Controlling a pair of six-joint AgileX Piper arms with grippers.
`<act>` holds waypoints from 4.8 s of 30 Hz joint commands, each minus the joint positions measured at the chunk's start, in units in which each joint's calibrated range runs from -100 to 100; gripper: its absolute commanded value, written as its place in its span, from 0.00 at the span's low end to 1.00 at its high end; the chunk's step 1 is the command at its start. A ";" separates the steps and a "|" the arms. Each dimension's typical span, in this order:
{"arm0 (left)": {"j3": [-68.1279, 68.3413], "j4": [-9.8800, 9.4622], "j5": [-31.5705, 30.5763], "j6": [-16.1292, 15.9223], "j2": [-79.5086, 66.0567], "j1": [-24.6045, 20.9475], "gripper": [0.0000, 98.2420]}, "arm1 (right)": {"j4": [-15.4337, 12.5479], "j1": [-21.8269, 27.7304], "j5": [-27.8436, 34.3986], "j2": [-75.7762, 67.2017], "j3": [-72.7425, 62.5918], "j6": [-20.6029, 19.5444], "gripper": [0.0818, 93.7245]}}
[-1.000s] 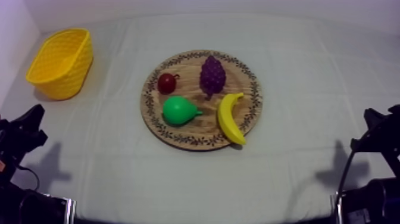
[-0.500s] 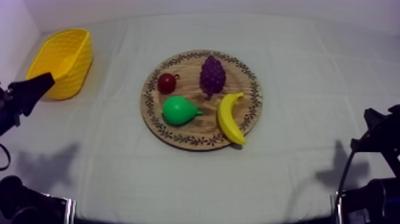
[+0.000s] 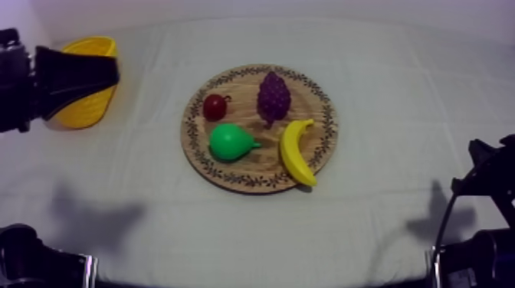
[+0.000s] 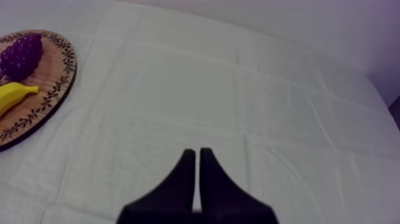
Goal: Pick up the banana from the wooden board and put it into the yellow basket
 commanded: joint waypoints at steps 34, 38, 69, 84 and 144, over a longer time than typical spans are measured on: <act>-16.86 7.46 -2.27 -3.24 46.89 -2.20 0.33 | 0.01 0.01 0.02 -0.04 -0.03 -0.01 0.01; -14.95 5.92 -4.50 -2.58 45.86 -1.77 0.41 | 0.01 0.01 0.02 -0.04 -0.03 -0.01 0.01; -42.15 19.92 12.93 -10.57 77.52 -5.74 0.34 | 0.01 0.01 0.02 -0.04 -0.03 0.01 0.01; -54.44 22.25 26.23 -10.15 88.36 -6.44 0.32 | 0.01 0.01 0.02 -0.04 -0.03 -0.01 0.01; -39.46 9.79 38.44 -17.30 44.84 -39.88 0.15 | 0.01 0.09 0.02 -0.04 -0.03 0.00 0.01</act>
